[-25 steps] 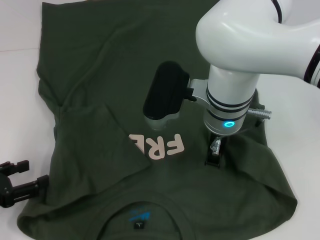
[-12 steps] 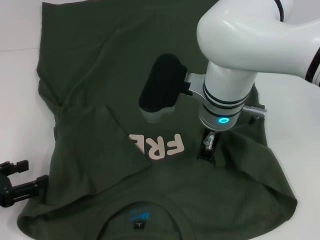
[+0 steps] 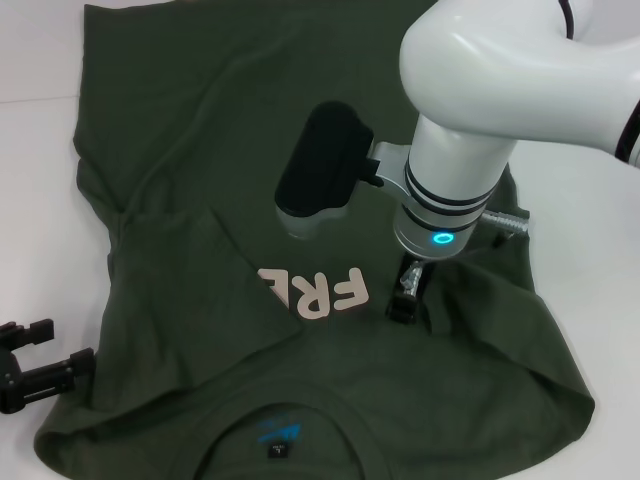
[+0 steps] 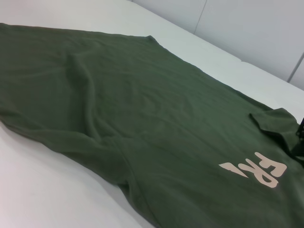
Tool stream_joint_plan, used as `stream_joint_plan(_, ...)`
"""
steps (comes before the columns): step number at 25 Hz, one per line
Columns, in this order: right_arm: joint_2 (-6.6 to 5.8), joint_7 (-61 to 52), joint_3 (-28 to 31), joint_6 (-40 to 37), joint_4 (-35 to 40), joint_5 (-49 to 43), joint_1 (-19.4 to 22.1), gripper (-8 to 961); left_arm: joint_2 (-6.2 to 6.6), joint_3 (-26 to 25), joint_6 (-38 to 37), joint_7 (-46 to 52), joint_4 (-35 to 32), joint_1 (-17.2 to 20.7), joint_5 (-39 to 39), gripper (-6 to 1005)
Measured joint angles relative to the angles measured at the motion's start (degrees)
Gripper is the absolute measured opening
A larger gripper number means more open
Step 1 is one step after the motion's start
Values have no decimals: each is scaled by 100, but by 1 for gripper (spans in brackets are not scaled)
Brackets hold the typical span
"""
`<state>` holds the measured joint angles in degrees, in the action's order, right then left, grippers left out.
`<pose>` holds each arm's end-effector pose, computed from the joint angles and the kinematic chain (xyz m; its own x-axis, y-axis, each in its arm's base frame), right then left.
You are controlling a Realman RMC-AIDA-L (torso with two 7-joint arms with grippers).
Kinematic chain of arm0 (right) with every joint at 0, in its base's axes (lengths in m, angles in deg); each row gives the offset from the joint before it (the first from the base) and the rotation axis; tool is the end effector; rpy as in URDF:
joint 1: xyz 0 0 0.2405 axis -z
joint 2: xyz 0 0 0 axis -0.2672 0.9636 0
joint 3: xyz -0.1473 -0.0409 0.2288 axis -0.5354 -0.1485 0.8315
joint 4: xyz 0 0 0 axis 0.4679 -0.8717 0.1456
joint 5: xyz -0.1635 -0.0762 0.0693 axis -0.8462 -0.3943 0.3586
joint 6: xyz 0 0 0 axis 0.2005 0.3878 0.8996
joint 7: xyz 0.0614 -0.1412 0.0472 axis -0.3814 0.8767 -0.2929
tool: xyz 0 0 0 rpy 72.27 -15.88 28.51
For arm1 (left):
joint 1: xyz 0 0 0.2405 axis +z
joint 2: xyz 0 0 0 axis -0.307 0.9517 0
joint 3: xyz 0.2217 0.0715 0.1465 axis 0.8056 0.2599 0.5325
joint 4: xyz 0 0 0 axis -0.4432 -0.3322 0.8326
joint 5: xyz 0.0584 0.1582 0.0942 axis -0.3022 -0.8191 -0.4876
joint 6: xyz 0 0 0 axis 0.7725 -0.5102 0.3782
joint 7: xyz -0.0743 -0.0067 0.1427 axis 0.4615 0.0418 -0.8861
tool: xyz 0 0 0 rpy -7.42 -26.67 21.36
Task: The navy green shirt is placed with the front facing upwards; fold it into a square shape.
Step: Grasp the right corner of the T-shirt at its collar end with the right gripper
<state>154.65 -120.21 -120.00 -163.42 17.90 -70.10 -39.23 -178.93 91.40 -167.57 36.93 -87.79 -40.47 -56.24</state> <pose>0.1716 0.3666 -0.1052 0.6711 -0.4521 0.5875 -0.2273 -0.8799 -0.4174 -0.3545 0.2706 0.0019 0.6994 0.5434 0.4644 0.6971 -0.6622 -0.2749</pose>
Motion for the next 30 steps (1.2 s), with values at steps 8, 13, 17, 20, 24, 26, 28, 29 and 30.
stream_joint_plan(8,-47,37,720,556,422,23,215,409,13,-9,0,-5,-39,-7,0,810)
stream_joint_plan(13,-49,22,1025,1495,672,113,541,500,40,-21,20,-15,-44,-21,14,810)
stream_joint_plan(17,-57,4,1072,2713,761,559,926,516,66,-25,89,-75,-50,-25,162,810)
stream_joint_plan(20,-66,154,1049,3826,859,1156,1373,515,111,-28,86,-121,-62,-26,394,810)
stream_joint_plan(24,-82,603,1031,5081,826,2172,1863,513,141,-36,85,-194,-63,5,862,810)
stream_joint_plan(26,-86,936,1014,5562,791,2743,2070,512,143,-42,88,-245,-57,24,1164,810)
stream_joint_plan(28,-86,1367,958,6089,771,3390,2272,511,145,-61,79,-298,-37,36,1480,809)
stream_joint_plan(29,-86,1487,939,6231,768,3597,2322,510,145,-70,72,-313,-30,37,1588,809)
stream_joint_plan(30,-85,1734,914,6413,761,3932,2414,510,146,-77,61,-324,-15,38,1709,809)
